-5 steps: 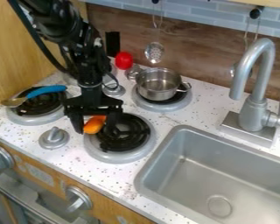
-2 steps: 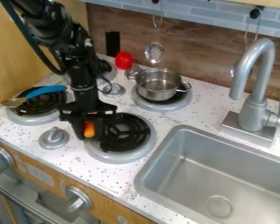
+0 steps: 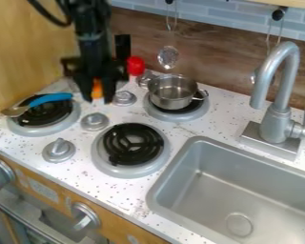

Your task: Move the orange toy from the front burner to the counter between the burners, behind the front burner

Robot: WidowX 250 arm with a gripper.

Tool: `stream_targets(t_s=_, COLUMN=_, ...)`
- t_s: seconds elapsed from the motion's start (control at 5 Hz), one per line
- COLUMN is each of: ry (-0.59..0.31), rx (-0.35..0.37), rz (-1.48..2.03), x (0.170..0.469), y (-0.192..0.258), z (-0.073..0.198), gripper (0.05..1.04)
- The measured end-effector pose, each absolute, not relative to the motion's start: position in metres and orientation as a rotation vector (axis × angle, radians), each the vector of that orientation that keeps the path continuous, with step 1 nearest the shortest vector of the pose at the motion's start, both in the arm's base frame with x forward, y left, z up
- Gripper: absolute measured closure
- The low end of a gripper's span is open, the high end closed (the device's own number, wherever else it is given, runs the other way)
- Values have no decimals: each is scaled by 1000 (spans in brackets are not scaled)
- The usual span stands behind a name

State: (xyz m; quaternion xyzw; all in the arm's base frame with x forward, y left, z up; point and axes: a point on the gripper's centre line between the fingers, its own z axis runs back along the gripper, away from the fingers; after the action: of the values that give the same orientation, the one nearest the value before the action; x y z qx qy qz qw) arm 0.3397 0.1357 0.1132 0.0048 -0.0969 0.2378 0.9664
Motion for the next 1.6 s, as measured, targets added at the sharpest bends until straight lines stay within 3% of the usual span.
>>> stream_targets(t_s=0.2, ry=-293, rx=23, rz=463, x=370, y=135, z=143, gripper=581)
stream_targets(t_s=0.6, ry=-269, rx=61, rz=443, x=411, y=132, z=97, gripper=581)
stream_targets(t_s=0.8, ry=-226, rx=78, rz=442, x=410, y=138, z=74, gripper=581)
stream_targets(t_s=1.6, ry=-171, rx=64, rz=392, x=402, y=141, z=46, gripper=581)
